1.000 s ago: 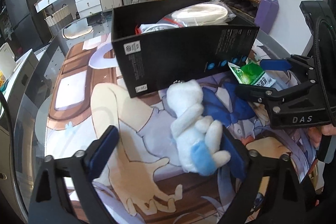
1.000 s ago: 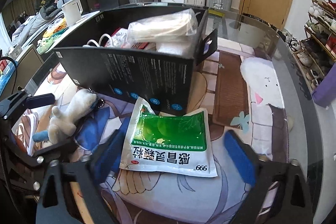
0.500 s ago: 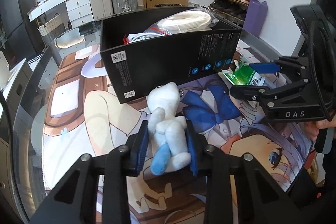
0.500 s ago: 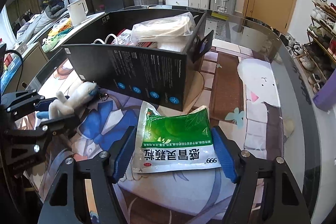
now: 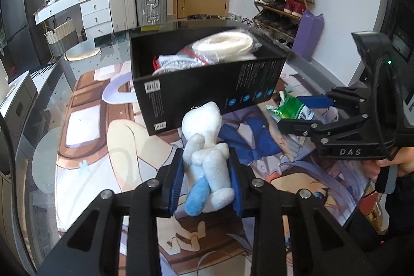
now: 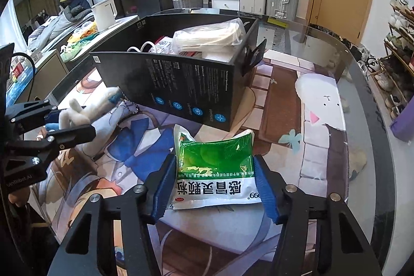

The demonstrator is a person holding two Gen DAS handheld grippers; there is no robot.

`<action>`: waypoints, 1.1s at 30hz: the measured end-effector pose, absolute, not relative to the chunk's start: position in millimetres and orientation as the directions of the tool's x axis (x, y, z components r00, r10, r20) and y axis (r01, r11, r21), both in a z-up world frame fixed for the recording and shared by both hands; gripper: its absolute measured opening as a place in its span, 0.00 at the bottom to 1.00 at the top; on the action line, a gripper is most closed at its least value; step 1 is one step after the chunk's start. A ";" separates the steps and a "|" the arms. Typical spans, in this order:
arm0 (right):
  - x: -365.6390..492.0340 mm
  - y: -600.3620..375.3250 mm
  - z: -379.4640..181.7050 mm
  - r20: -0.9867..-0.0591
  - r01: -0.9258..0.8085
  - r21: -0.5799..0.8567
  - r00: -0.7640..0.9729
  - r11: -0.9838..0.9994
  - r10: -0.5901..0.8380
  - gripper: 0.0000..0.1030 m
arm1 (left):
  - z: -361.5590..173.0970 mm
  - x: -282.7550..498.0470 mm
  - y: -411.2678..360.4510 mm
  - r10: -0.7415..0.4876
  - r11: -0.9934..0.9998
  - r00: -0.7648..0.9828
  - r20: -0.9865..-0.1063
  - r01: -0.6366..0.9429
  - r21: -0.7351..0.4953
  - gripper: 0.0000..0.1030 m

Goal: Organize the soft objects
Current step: 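Grasp the white plush toy with the left tool while the right tool grasps the green packet, then lift both held items and carry them over the black box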

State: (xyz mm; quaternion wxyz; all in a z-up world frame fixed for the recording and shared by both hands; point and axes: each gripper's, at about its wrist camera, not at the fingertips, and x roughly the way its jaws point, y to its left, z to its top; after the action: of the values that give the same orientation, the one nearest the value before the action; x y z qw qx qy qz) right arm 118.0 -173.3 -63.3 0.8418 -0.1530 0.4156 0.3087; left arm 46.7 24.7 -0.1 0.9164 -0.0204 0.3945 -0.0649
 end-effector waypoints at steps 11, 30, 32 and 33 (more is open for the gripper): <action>105.0 -178.7 -30.4 -0.734 -0.660 0.005 0.508 0.751 0.451 0.58 | 23.1 39.2 29.3 -0.141 0.990 0.730 -0.669 0.099 -0.100 0.29; 98.7 -172.0 37.6 -0.594 -0.677 -0.007 0.595 0.736 0.541 0.58 | 64.1 61.5 34.0 -0.101 0.994 0.798 -0.595 0.058 -0.091 0.29; 103.4 -170.2 42.1 -0.587 -0.678 -0.006 0.597 0.735 0.547 0.58 | 66.8 65.1 35.4 -0.098 0.994 0.803 -0.588 0.057 -0.088 0.29; 104.8 -168.8 44.5 -0.581 -0.678 -0.008 0.601 0.735 0.548 0.58 | 67.9 67.0 36.6 -0.099 0.994 0.805 -0.585 0.059 -0.087 0.29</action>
State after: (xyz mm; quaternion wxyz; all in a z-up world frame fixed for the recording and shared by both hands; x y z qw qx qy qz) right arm 104.8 -168.8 44.5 0.8874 -0.1144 0.2829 0.3455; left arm 67.0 36.6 67.9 0.9494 -0.0320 0.3096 -0.0418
